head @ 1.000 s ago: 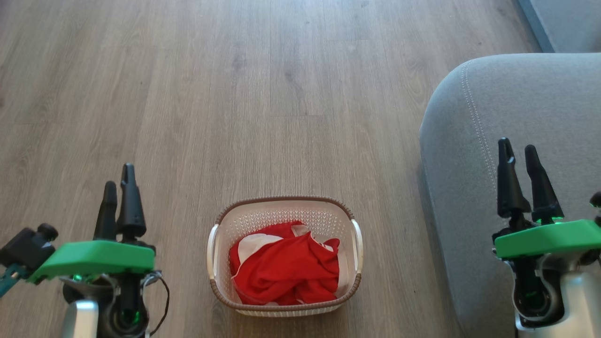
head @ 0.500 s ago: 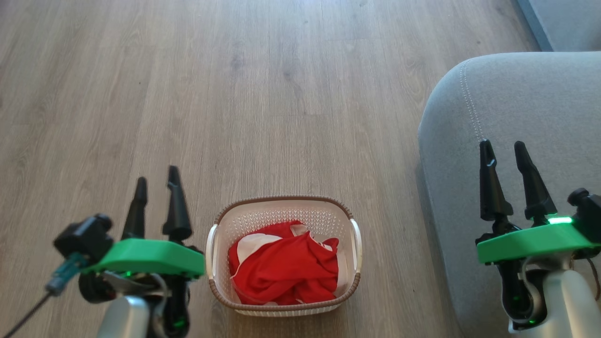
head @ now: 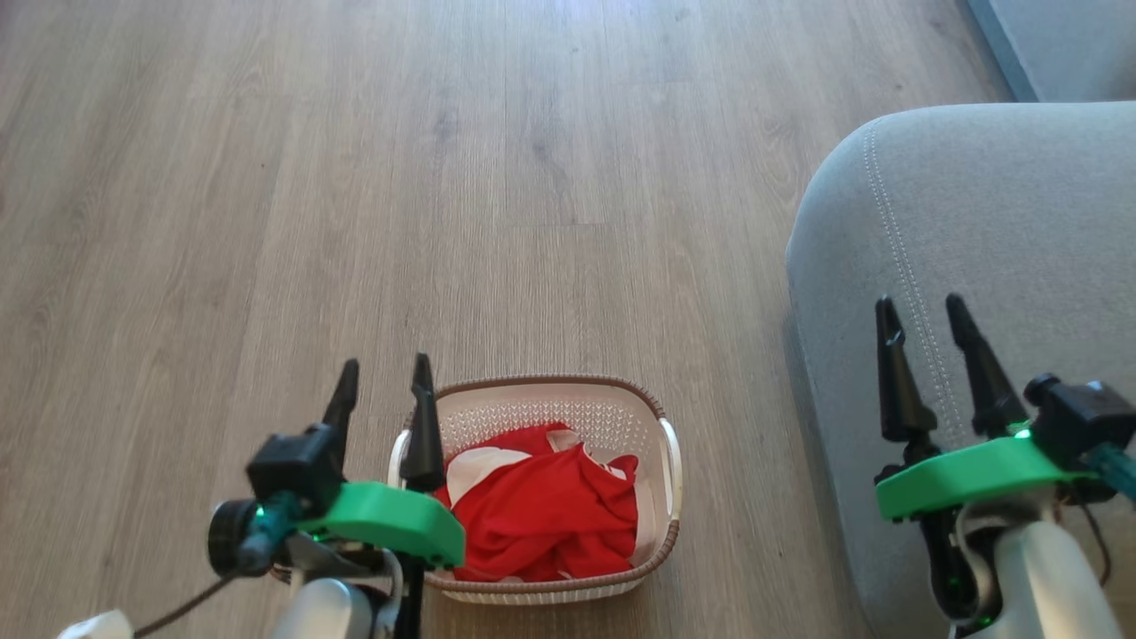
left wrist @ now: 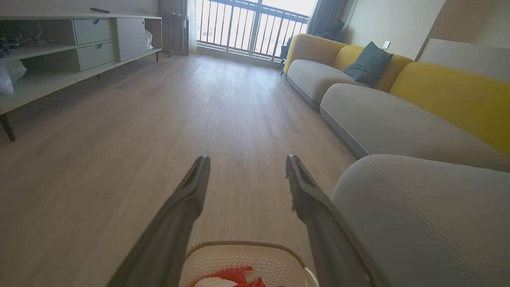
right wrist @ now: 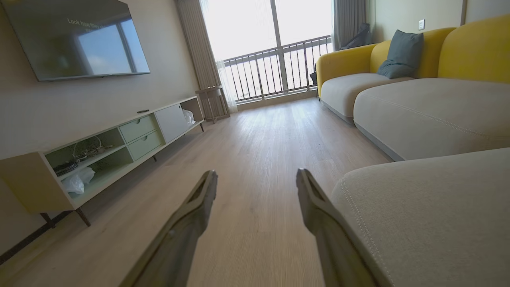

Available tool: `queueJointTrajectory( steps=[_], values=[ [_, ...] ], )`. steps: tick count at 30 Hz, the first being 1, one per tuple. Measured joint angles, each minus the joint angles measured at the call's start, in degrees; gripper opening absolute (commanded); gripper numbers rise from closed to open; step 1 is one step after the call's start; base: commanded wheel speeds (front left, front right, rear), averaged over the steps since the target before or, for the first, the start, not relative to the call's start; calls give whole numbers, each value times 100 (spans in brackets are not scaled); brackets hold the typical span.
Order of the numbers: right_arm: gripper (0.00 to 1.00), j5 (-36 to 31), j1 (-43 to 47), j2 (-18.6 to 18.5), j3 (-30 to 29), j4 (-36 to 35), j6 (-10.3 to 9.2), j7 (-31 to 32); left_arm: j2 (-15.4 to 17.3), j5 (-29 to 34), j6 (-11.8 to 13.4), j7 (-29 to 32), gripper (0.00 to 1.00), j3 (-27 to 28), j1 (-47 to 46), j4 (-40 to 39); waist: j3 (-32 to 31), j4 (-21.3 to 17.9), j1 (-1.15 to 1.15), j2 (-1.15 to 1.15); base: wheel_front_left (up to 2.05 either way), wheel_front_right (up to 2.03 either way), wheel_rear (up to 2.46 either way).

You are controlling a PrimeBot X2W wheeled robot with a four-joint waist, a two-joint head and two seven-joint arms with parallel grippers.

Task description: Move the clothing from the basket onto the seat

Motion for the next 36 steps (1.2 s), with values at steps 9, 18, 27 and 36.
queueJointTrajectory(
  steps=[9,18,27,36],
  values=[
    [100,-407,25,1,200,270,0,-144,12,480,233,-144,100,-182,1,97,-24,-56,0,0,0,0,0],
    [100,-1014,15,1,211,52,0,-298,15,1335,636,-311,100,-233,-1,-323,-31,-64,0,0,0,0,0],
    [100,-1267,7,7,181,215,0,-426,18,1376,673,-457,100,-366,2,-224,-53,-51,0,0,0,0,0],
    [100,-892,8,10,145,790,0,-426,20,643,80,-458,100,-216,47,679,-31,-87,0,0,0,0,0]
  ],
)
